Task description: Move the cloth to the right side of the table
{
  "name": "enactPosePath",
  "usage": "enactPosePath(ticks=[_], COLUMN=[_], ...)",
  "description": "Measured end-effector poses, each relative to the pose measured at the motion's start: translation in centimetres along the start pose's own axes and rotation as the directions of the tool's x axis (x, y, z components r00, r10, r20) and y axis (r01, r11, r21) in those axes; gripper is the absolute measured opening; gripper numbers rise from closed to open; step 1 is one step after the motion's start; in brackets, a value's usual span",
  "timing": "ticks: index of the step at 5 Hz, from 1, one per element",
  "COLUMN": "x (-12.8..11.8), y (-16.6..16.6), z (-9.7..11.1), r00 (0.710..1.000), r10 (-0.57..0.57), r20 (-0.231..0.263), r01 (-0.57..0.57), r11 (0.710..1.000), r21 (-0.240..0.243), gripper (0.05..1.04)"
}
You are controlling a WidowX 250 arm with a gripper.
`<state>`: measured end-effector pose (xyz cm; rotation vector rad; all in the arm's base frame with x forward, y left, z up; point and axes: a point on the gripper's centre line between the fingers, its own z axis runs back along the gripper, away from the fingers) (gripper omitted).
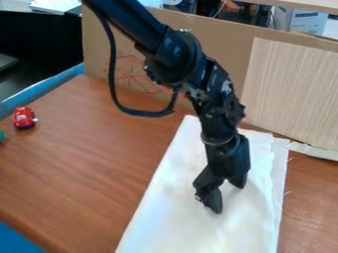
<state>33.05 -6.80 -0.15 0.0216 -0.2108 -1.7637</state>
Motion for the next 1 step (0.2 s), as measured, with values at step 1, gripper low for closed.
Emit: enactPosePath(ticks=[1], x=[-0.60], y=[-1.94], z=[1.66], r00=[0.995], r10=[0.064], r20=[0.071], r01=[-0.062], r11=[0.997], r21=[-0.036], gripper=[0.998])
